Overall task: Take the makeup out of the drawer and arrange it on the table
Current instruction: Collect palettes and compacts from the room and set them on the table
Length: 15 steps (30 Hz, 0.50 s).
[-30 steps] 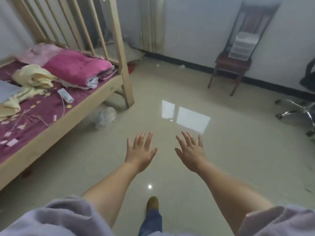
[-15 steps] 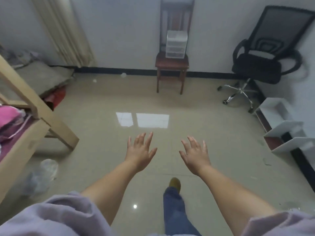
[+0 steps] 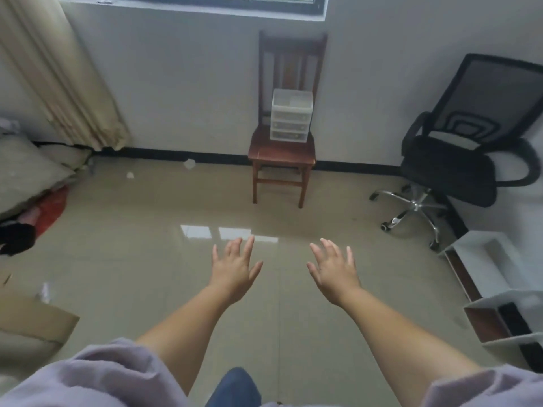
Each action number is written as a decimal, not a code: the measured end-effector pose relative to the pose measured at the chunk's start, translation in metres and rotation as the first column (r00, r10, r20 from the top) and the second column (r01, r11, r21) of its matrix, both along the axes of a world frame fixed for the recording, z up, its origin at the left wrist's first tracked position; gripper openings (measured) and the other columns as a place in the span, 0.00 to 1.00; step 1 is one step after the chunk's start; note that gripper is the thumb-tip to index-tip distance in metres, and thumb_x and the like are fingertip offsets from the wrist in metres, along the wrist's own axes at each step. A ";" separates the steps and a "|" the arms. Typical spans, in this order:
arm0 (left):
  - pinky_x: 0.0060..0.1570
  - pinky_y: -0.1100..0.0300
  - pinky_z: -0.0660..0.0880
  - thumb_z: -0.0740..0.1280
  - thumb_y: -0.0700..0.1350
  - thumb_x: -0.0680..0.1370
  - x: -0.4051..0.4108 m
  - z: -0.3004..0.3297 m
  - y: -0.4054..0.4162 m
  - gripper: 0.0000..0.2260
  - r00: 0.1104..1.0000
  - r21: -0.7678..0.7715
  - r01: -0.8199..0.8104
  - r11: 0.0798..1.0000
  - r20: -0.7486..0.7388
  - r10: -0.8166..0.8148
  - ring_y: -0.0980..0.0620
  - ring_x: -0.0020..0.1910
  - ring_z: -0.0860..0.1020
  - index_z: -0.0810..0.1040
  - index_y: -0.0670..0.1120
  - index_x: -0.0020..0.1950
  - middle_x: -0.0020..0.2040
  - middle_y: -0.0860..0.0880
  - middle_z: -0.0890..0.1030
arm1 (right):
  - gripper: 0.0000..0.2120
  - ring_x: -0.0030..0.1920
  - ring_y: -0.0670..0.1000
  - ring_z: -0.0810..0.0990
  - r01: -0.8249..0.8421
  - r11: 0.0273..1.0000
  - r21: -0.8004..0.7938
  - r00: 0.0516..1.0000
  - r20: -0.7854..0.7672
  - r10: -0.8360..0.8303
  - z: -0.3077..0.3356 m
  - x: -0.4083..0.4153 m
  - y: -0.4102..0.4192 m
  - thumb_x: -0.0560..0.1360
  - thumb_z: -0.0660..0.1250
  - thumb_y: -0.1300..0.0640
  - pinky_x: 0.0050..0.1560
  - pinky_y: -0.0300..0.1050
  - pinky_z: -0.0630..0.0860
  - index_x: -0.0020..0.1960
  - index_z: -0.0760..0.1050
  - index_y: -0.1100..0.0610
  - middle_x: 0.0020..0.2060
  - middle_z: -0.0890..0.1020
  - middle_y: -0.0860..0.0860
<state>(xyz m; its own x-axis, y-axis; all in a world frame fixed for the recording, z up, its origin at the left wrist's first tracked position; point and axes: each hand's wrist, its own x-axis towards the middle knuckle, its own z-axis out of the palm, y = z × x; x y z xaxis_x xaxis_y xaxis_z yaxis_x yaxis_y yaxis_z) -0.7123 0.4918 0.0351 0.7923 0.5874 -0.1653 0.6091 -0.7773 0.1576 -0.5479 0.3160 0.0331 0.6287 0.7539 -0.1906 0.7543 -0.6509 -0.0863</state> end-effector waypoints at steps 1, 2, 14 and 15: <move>0.72 0.43 0.41 0.45 0.61 0.80 0.017 -0.001 0.017 0.28 1.000 0.003 0.000 1.000 -0.005 0.000 0.50 0.76 0.48 0.41 0.52 0.76 0.77 0.47 0.52 | 0.25 0.76 0.49 0.48 -0.003 1.000 -0.004 1.000 0.003 0.003 -0.002 0.017 0.016 0.81 0.45 0.43 0.73 0.59 0.41 0.76 0.51 0.49 0.76 0.52 0.51; 0.72 0.43 0.42 0.45 0.61 0.80 0.034 -0.003 0.034 0.29 1.000 0.012 0.002 1.000 -0.008 -0.002 0.50 0.76 0.49 0.41 0.52 0.76 0.77 0.47 0.52 | 0.25 0.76 0.49 0.48 0.000 1.000 -0.007 1.000 0.005 0.000 -0.005 0.034 0.032 0.81 0.45 0.43 0.73 0.59 0.41 0.76 0.51 0.49 0.76 0.52 0.51; 0.72 0.42 0.46 0.48 0.61 0.80 0.257 0.011 0.301 0.29 0.995 0.087 0.092 0.992 0.022 -0.095 0.49 0.75 0.53 0.44 0.52 0.77 0.76 0.46 0.55 | 0.25 0.76 0.48 0.49 0.145 0.989 0.018 0.989 -0.016 -0.144 0.008 0.241 0.269 0.81 0.46 0.44 0.74 0.57 0.41 0.76 0.51 0.49 0.76 0.53 0.50; 0.72 0.42 0.46 0.48 0.61 0.80 0.274 0.012 0.316 0.29 0.994 0.089 0.104 0.991 0.024 -0.106 0.49 0.75 0.53 0.44 0.52 0.77 0.76 0.46 0.56 | 0.25 0.76 0.49 0.49 0.147 0.989 0.016 0.989 -0.019 -0.146 0.010 0.254 0.283 0.81 0.46 0.44 0.74 0.57 0.42 0.76 0.52 0.49 0.76 0.53 0.50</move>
<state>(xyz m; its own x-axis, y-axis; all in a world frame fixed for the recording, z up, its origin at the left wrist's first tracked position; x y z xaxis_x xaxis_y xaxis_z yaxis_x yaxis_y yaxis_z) -0.4386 0.8075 0.0471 0.8541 0.5117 -0.0935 0.5195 -0.8483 0.1024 -0.2940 0.5987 0.0428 0.7293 0.6571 -0.1908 0.6490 -0.7526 -0.1112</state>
